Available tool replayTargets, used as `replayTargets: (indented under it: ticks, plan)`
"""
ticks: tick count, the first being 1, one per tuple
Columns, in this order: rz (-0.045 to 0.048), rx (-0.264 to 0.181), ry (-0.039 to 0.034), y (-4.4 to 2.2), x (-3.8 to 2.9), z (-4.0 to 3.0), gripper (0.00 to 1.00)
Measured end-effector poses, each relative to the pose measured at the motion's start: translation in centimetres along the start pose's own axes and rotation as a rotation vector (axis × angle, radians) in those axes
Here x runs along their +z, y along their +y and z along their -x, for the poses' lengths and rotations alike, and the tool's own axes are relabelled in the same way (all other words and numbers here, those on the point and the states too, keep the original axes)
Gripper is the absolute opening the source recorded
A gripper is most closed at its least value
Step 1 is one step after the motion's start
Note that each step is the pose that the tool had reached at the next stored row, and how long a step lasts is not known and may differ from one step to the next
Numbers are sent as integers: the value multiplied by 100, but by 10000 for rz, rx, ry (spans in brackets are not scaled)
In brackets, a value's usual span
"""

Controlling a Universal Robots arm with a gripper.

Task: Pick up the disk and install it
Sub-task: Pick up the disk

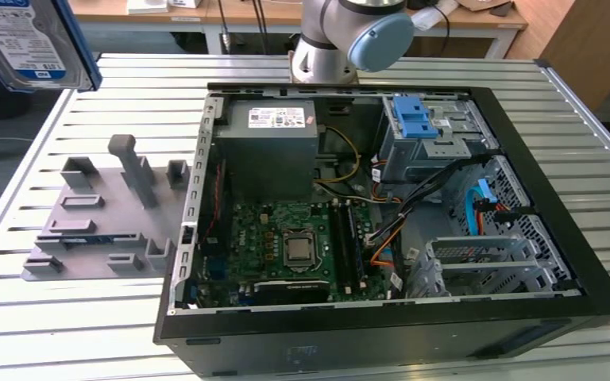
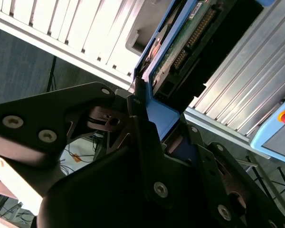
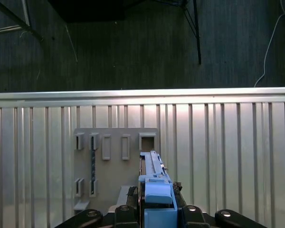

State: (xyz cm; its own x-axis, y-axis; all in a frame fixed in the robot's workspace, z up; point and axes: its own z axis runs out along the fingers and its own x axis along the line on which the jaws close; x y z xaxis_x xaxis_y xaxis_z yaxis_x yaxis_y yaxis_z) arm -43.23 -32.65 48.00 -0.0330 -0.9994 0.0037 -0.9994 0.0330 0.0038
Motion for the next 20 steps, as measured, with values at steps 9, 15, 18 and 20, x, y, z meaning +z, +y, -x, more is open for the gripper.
replayTargets:
  ticks: [9, 15, 18, 20]
  plan:
    - [1, 0, 0, -47, -1, 2, 36]
    - [0, 0, 0, -87, -1, 3, 36]
    - [0, 0, 0, -108, 0, 3, 36]
    - [0, 0, 0, -129, -1, 4, 36]
